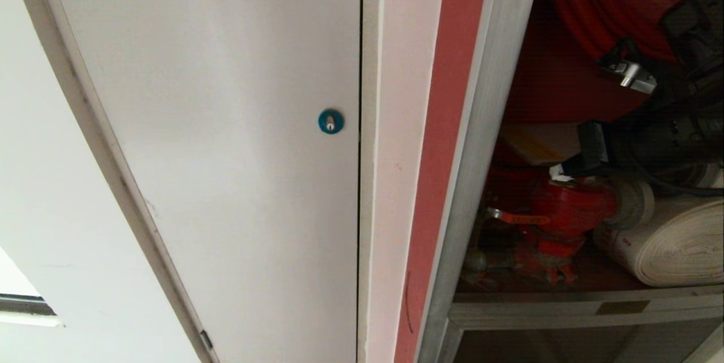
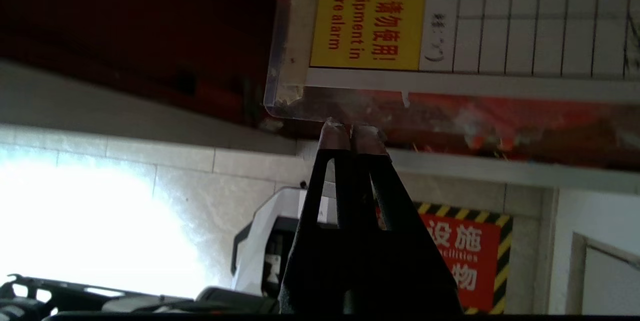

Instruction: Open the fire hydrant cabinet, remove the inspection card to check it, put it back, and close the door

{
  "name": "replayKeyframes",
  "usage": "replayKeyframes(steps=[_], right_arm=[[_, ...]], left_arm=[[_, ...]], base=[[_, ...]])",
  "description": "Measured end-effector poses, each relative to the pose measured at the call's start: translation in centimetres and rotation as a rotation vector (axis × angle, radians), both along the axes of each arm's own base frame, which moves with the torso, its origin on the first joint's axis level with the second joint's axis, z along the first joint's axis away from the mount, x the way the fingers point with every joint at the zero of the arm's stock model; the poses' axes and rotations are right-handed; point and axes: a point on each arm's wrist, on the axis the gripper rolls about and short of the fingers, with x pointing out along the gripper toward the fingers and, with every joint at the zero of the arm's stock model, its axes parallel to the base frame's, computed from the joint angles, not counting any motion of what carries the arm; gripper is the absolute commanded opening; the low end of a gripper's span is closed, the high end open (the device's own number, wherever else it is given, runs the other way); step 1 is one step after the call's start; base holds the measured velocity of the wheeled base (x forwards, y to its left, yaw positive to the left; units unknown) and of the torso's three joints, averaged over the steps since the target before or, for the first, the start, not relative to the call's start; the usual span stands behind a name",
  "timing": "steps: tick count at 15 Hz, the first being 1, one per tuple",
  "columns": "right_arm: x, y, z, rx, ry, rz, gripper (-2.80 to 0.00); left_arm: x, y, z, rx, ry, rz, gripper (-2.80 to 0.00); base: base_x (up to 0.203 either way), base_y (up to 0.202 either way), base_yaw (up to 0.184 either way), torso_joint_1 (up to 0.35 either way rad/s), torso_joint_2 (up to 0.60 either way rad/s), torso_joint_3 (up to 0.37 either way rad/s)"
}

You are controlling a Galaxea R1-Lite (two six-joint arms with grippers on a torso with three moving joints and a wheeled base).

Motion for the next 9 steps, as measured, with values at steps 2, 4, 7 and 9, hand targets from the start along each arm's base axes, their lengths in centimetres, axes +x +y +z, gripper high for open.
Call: replayKeyframes(steps=[2, 4, 7, 9], right_arm=[[0.3, 0.2, -0.2, 0.003, 0.004, 0.003, -2.8], [-0.1, 0.3, -0.2, 0.006, 0.012, 0.011, -2.8], [-2.1, 0.3, 0.4, 0.013, 0.027, 0.029, -2.8], [-4.6, 0.3, 1.1, 0.038, 0.035, 0.044, -2.8]], left_arm=[[0.0, 0.0, 0.0, 0.0, 0.0, 0.0, -2.8], [0.0, 0.0, 0.0, 0.0, 0.0, 0.0, -2.8], [0.0, 0.0, 0.0, 0.0, 0.0, 0.0, -2.8], [0.0, 0.0, 0.0, 0.0, 0.0, 0.001, -2.8]], base=[[0.0, 0.0, 0.0, 0.0, 0.0, 0.0], [0.0, 0.0, 0.0, 0.0, 0.0, 0.0], [0.0, 0.0, 0.0, 0.0, 0.0, 0.0], [0.0, 0.0, 0.0, 0.0, 0.0, 0.0]])
